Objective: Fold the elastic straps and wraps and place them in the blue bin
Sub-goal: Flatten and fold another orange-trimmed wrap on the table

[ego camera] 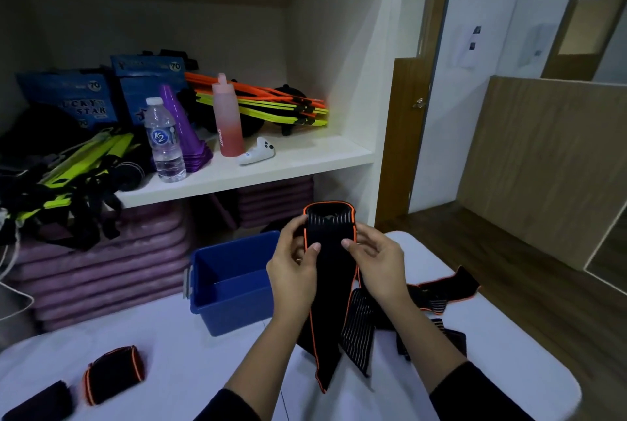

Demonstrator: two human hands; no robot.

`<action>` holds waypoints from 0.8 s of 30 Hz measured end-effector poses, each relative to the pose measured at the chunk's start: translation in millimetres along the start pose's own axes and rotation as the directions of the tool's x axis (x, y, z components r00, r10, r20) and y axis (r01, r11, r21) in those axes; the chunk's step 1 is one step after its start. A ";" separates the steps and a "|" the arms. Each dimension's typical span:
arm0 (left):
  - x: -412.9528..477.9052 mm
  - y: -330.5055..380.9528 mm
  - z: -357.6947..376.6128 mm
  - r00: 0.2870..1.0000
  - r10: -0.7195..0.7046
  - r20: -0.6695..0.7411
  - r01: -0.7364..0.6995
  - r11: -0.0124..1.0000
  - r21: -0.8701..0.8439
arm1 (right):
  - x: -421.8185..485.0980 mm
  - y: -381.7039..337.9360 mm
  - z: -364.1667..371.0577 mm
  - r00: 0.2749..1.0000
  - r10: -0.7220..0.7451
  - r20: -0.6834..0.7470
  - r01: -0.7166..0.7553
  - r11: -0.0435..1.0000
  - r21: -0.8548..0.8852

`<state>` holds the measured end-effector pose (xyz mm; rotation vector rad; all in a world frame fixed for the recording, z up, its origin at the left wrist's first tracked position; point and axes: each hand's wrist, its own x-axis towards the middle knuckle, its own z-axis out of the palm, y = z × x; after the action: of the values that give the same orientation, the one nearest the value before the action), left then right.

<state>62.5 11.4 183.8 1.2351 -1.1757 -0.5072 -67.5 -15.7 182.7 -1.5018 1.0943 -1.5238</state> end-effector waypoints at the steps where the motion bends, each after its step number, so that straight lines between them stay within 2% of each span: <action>1: 0.3 0.0 -1.4 1.000 0.029 0.008 -0.029 1.000 0.009 | -0.4 -0.9 0.7 1.000 -0.001 0.009 0.001 1.000 0.012; 4: 4.3 3.0 -3.9 0.999 0.035 0.019 -0.034 0.998 -0.044 | -1.3 -3.0 0.8 0.998 0.009 0.055 -0.011 1.000 0.026; 7: 15.1 7.1 -5.0 1.000 0.020 -0.009 -0.021 0.994 -0.107 | -9.9 8.1 -3.2 0.981 0.055 0.184 -0.053 0.998 -0.015; 10: 29.7 9.8 -7.7 1.000 0.020 -0.024 -0.023 0.990 -0.141 | -24.9 32.9 -9.2 0.939 0.148 0.310 -0.082 0.973 -0.214; 12: 38.0 10.9 -10.5 1.000 0.022 -0.016 -0.024 0.986 -0.166 | -32.0 49.4 -10.6 0.924 0.170 0.344 -0.046 0.939 -0.341; 18: 53.4 16.9 -18.3 1.000 0.009 0.016 -0.005 0.970 -0.241 | -38.5 85.2 -2.1 0.947 0.131 0.293 0.027 0.877 -0.480; 24: 60.8 23.4 -20.3 0.998 0.013 0.056 0.002 0.964 -0.266 | -35.5 99.2 11.9 0.962 0.107 0.250 0.041 0.852 -0.522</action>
<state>96.8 -22.6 231.9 0.9915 -1.1179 -0.6775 -60.3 -21.5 77.0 -1.9739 1.4303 -0.9844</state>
